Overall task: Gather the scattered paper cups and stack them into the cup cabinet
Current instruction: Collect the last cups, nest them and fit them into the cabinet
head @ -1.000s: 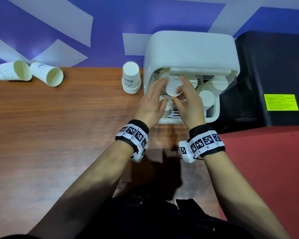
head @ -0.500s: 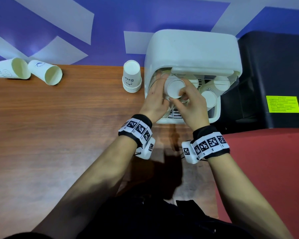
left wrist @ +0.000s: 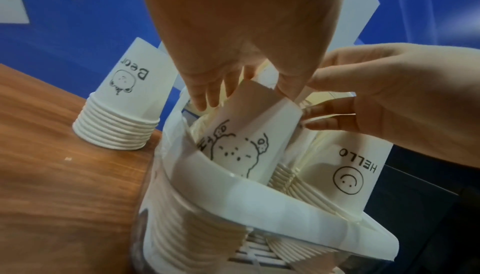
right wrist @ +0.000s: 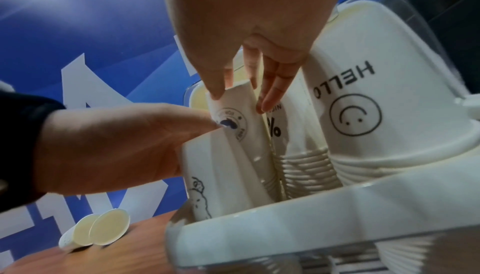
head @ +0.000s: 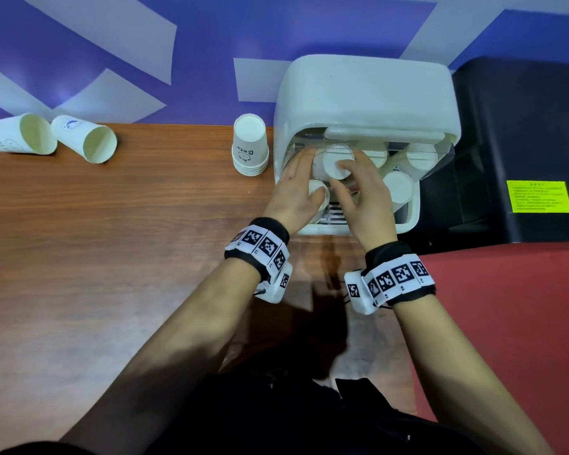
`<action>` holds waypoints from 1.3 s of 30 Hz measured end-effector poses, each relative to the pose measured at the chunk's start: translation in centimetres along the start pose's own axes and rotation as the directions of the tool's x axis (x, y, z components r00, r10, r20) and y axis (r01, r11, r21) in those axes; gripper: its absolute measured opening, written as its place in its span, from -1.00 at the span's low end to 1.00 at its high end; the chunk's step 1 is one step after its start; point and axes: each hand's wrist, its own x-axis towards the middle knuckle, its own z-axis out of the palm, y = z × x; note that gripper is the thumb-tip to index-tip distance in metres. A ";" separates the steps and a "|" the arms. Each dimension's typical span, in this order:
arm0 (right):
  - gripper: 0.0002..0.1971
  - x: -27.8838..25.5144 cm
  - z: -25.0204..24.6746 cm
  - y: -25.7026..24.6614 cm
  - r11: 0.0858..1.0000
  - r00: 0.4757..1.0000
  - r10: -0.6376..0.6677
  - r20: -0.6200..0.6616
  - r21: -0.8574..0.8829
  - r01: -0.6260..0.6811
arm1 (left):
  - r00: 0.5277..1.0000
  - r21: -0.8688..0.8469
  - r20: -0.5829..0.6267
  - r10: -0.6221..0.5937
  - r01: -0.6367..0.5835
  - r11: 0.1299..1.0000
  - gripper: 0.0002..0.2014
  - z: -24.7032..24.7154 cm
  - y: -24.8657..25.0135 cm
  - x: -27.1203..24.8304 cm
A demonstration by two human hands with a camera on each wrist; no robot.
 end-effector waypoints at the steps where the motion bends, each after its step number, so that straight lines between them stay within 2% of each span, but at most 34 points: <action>1: -0.71 0.0 0.3 0.0 1.000 1.000 -0.001 -0.004 -0.018 0.001 | 1.000 -0.013 0.002 -0.013 0.013 1.000 -0.30 -0.1 -0.1 -0.2; 3: -0.60 0.1 0.7 -0.5 0.997 1.000 0.013 0.025 -0.074 -0.011 | 1.000 -0.046 0.011 -0.016 0.016 0.999 -0.26 -0.4 -0.1 -0.6; 6: -0.37 0.8 0.9 -1.7 0.988 0.978 0.110 0.175 -0.128 -0.088 | 1.000 -0.055 0.006 -0.019 0.019 0.998 -0.26 -0.8 0.1 -1.4; 9: -0.26 1.8 0.7 -2.6 0.969 0.933 0.202 0.298 -0.199 -0.146 | 0.998 -0.024 -0.031 -0.051 0.050 0.998 -0.31 -1.4 0.2 -2.3; 14: -0.17 3.5 1.2 -4.2 0.957 0.898 0.218 0.383 -0.265 -0.119 | 0.995 0.011 -0.067 -0.070 0.071 0.997 -0.38 -1.9 -0.7 -4.2; 17: -0.15 3.4 1.2 -5.0 0.947 0.895 0.238 0.378 -0.297 -0.126 | 0.990 0.028 -0.131 -0.050 0.054 0.998 -0.43 -2.3 -1.1 -5.1; 20: -0.16 1.3 0.8 -5.6 0.955 0.899 0.250 0.360 -0.246 -0.167 | 0.983 0.032 -0.184 -0.026 0.033 0.999 -0.46 -3.3 -1.1 -6.2; 24: -0.28 -2.1 0.7 -6.4 0.952 0.919 0.255 0.302 -0.247 -0.183 | 0.969 0.007 -0.245 -0.037 0.040 0.999 -0.52 -5.0 -0.3 -8.0; 28: -0.39 -4.3 1.5 -8.6 0.946 0.914 0.314 0.258 -0.170 -0.277 | 0.961 -0.016 -0.277 -0.026 0.023 1.000 -0.52 -7.2 -0.2 -10.1; 32: -0.41 -5.5 4.1 -11.7 0.963 0.938 0.268 0.221 -0.103 -0.251 | 0.953 0.017 -0.304 -0.020 0.026 1.000 -0.51 -10.1 -1.3 -12.6; 39: -0.43 -5.6 10.8 -18.5 0.975 0.936 0.222 0.271 -0.050 -0.217 | 0.944 0.085 -0.319 -0.083 0.116 0.990 -0.52 -17.6 -6.0 -16.5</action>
